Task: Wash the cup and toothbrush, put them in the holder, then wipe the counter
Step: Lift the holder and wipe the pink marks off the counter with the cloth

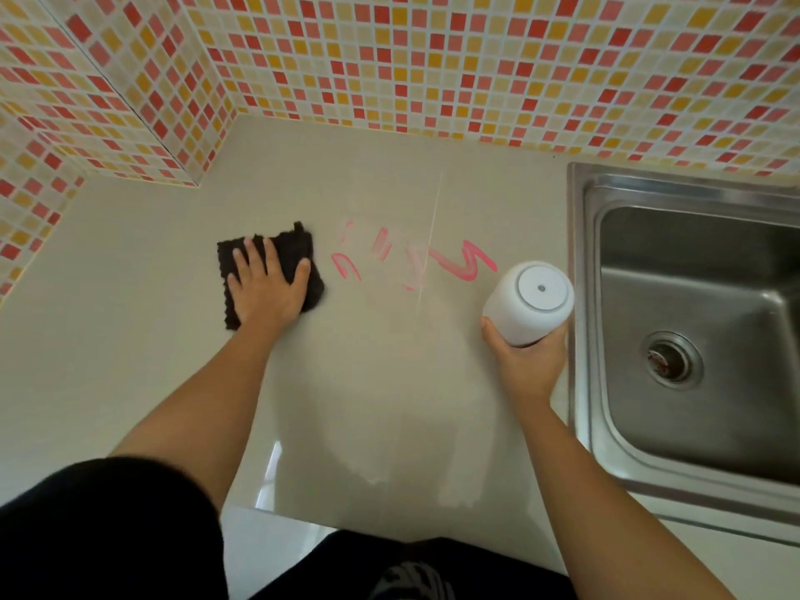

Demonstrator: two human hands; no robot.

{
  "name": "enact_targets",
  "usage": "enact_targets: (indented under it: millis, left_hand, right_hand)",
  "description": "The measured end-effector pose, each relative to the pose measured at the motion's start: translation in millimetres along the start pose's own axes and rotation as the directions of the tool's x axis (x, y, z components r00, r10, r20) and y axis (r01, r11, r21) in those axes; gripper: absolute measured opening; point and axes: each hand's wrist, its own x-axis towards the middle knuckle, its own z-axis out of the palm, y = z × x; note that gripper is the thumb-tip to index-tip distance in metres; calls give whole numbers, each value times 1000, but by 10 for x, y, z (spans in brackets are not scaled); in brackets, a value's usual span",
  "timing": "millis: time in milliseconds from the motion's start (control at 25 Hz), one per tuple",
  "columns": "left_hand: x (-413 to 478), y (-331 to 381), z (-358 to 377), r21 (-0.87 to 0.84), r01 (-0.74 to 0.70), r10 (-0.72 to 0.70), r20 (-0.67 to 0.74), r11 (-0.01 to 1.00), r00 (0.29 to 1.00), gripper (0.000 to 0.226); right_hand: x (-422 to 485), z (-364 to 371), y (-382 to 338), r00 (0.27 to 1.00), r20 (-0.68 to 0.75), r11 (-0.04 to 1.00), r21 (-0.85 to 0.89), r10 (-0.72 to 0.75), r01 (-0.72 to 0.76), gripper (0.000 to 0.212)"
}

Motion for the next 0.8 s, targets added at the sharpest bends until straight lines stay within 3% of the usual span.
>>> enact_targets:
  millis: [120,280,480,560,640,800]
  left_hand:
    - [298,636,37,26,-54,53,35,998,998,71]
    - [-45,1291,254,56,-330,325,90,942,941,62]
    - [-1172,688,405,72,-612,601,132,787,788,62]
    - [-1341,278,383,93,-609,597,131,788,792,63]
    - [-1068,149,293,96,-539,531,99,837,842,66]
    - [-143,833,160,33,-280,280,21,959,960,58]
  right_hand:
    - [18,-26,-23,999,-34,998,55,3,-1,83]
    - [169,-34,-92,995,-96,989,146,-11,25,91]
    - [418,-35,-184,995,-93,988,151,-22,36,88]
    - [483,-60,-193,996,-90,992,128,-4,16,89]
    - [515,-92,-212,998,-70,994,108,8,0,87]
    - [585,-188,-293,1000,-15,994,113,-12,14,83]
